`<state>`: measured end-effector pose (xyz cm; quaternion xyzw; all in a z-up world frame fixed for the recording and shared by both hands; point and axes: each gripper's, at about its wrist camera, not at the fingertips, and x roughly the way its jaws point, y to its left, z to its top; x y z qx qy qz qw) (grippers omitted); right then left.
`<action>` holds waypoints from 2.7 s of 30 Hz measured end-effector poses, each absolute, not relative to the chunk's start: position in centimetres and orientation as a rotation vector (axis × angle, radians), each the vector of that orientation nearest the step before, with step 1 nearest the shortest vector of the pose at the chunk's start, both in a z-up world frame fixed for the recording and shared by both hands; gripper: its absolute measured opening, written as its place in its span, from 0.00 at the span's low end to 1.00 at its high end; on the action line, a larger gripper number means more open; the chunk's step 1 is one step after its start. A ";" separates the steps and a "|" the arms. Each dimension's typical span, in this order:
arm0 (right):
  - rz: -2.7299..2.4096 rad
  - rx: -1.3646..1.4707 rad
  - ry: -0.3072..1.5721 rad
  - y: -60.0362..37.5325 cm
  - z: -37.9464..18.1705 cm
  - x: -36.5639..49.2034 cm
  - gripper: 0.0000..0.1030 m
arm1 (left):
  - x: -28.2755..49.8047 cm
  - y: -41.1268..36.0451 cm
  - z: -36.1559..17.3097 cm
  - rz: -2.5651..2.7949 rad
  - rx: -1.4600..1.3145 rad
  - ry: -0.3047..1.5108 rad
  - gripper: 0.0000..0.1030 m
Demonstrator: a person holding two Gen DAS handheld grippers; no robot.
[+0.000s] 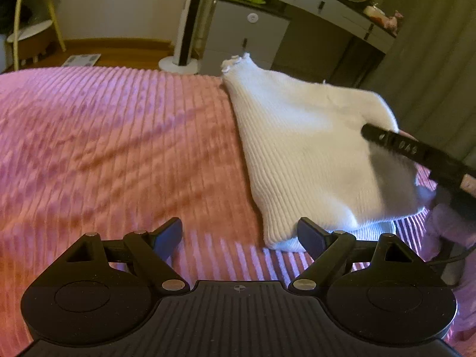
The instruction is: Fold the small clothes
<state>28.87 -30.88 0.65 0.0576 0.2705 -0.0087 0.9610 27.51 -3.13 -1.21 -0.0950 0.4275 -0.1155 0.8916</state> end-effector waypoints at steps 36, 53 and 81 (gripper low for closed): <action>-0.022 1.021 0.613 -37.8 -6.3 20.2 0.29 | 27.0 -5.8 -4.4 -0.129 -0.193 0.867 0.70; -0.071 0.863 0.631 -36.0 -5.6 21.5 0.12 | 28.4 -6.1 -4.1 -0.236 -0.205 0.892 0.23; -0.126 0.424 0.539 -35.8 1.1 20.6 0.24 | 30.2 -4.2 1.0 -0.289 -0.200 0.787 0.71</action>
